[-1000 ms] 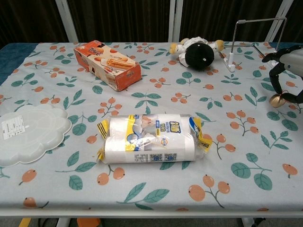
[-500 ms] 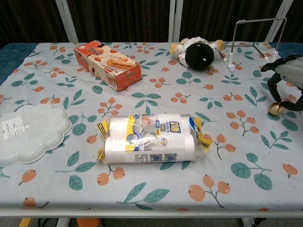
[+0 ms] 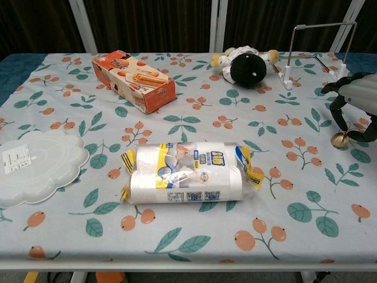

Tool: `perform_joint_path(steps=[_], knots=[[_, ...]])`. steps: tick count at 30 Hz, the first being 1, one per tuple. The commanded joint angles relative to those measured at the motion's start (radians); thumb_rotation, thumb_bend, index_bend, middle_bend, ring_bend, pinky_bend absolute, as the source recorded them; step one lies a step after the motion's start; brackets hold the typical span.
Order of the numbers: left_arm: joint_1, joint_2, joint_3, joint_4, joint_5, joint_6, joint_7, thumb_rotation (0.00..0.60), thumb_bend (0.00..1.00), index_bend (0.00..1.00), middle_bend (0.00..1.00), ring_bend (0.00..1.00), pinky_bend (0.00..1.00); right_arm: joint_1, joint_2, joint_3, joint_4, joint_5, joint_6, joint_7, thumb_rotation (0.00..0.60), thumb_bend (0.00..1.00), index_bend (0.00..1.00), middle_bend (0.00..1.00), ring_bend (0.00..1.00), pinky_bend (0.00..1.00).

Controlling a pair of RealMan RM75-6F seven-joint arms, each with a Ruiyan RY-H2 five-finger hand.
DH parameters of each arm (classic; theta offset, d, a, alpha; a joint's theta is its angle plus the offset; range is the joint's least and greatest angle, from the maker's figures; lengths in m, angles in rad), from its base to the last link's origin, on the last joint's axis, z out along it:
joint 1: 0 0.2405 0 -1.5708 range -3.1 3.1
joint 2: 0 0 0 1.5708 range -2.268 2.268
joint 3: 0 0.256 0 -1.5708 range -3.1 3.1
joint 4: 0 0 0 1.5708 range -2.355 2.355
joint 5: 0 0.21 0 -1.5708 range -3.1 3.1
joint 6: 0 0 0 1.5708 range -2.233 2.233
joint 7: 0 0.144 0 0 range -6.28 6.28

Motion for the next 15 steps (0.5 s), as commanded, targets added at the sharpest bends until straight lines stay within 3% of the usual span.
perform_joint_path(steps=[1,4,10,15], knots=[[0.0,0.0,0.0,0.0,0.0,0.001,0.0,0.6,0.03,0.04,0.03,0.0,0.01,0.001,0.0,-0.002,0.0,0.0,0.0,0.001,0.6,0.23,0.69,0.1,0.0,0.0],[0.001,0.001,-0.001,-0.001,0.0,0.003,0.001,0.6,0.03,0.04,0.03,0.0,0.01,0.0,0.006,-0.005,-0.003,-0.005,0.006,0.006,0.6,0.18,0.58,0.08,0.0,0.0],[0.002,0.001,-0.003,-0.001,-0.002,0.004,0.001,0.6,0.03,0.04,0.03,0.0,0.01,-0.023,0.045,-0.006,-0.044,-0.033,0.061,0.029,0.6,0.03,0.04,0.0,0.0,0.0],[0.004,0.003,-0.005,-0.003,0.001,0.014,0.003,0.6,0.03,0.04,0.03,0.0,0.01,-0.098,0.114,-0.014,-0.099,-0.127,0.166,0.145,0.6,0.0,0.0,0.0,0.0,0.0]])
